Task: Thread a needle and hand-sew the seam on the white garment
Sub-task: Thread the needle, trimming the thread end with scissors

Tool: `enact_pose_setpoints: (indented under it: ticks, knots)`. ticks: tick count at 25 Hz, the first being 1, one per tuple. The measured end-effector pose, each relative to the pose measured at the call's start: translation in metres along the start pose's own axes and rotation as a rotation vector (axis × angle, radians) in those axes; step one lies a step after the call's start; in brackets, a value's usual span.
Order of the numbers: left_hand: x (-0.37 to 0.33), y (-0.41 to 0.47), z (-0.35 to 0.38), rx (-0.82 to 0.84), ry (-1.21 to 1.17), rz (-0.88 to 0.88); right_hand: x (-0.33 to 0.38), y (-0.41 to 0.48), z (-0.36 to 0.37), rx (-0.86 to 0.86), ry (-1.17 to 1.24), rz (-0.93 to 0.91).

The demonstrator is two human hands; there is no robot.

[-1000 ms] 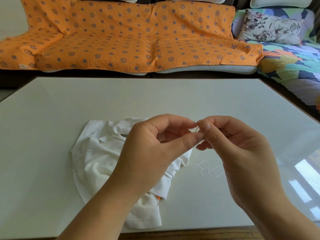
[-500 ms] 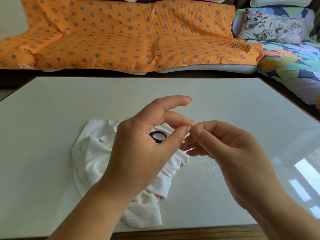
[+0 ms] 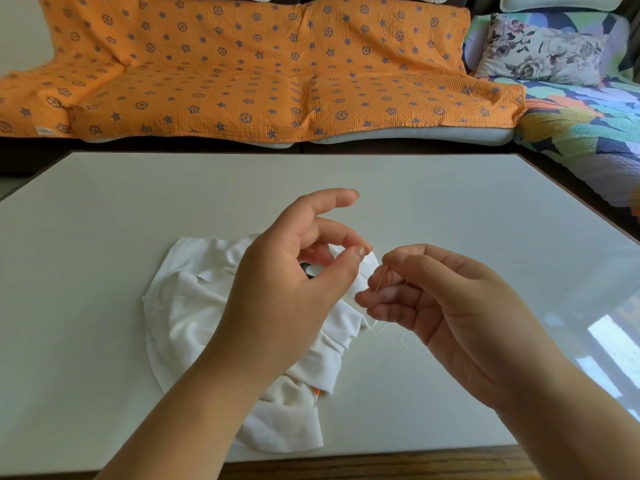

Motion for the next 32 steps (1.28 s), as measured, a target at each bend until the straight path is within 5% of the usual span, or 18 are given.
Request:
enact_pose_setpoints:
  ticks: [16,32]
  knots:
    - [0.003,-0.003,0.010,0.155,-0.181,-0.141,0.002,0.002,-0.004,-0.005,-0.096,-0.107]
    - [-0.012,-0.003,0.003,0.023,0.065,0.107,0.001,-0.003,-0.002,-0.043,-0.221,-0.095]
Point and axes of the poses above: each hand's wrist, its own y-axis towards the middle knuckle, its own z-axis out of the palm, x = y × z, the point moved 6 cm from there along y, towards the middle knuckle, and after that the axes turned 10 degrees about -x, right-handed, at the moved point
